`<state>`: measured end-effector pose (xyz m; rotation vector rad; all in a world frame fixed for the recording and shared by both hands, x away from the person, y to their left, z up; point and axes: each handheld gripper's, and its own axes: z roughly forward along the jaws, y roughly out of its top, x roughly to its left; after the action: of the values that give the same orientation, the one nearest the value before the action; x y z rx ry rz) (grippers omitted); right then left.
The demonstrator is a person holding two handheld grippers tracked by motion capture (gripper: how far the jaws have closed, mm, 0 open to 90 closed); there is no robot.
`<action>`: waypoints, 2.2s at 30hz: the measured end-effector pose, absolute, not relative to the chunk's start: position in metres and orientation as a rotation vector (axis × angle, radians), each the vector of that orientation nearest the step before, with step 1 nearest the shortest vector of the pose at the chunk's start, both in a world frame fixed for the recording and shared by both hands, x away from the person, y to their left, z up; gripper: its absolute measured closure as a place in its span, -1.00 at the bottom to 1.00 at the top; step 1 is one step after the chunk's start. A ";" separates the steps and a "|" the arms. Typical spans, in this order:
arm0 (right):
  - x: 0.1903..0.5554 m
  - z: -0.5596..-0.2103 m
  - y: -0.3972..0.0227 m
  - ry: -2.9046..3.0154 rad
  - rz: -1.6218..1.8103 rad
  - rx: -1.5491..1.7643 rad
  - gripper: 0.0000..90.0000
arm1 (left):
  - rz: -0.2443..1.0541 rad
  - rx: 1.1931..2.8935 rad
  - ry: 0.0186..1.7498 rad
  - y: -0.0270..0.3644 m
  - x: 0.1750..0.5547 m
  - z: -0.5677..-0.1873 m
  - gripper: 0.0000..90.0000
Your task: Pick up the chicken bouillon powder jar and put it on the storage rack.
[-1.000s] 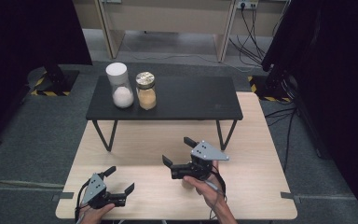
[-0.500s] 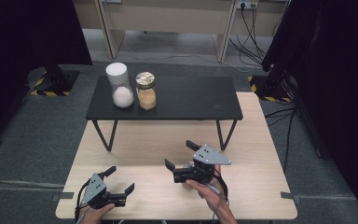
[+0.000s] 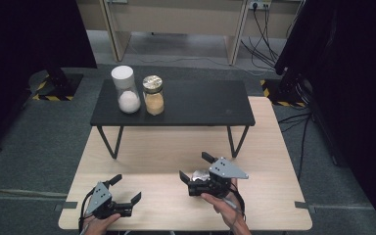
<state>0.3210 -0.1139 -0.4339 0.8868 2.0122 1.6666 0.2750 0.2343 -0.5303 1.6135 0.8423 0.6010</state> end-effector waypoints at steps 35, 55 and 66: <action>0.306 -0.460 -0.133 2.008 1.617 0.914 -0.96 | 0.600 1.612 0.843 0.234 0.275 -0.530 -0.96; 0.302 -0.472 -0.139 2.016 1.601 0.939 -0.96 | 0.600 1.613 0.841 0.234 0.275 -0.530 -0.96; 0.301 -0.476 -0.141 2.019 1.595 0.951 -0.96 | 0.601 1.613 0.841 0.234 0.275 -0.530 -0.96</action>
<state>0.3007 -0.1415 -0.4759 0.9505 2.0193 1.5954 0.2749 0.2343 -0.5303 1.6131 0.8411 0.6013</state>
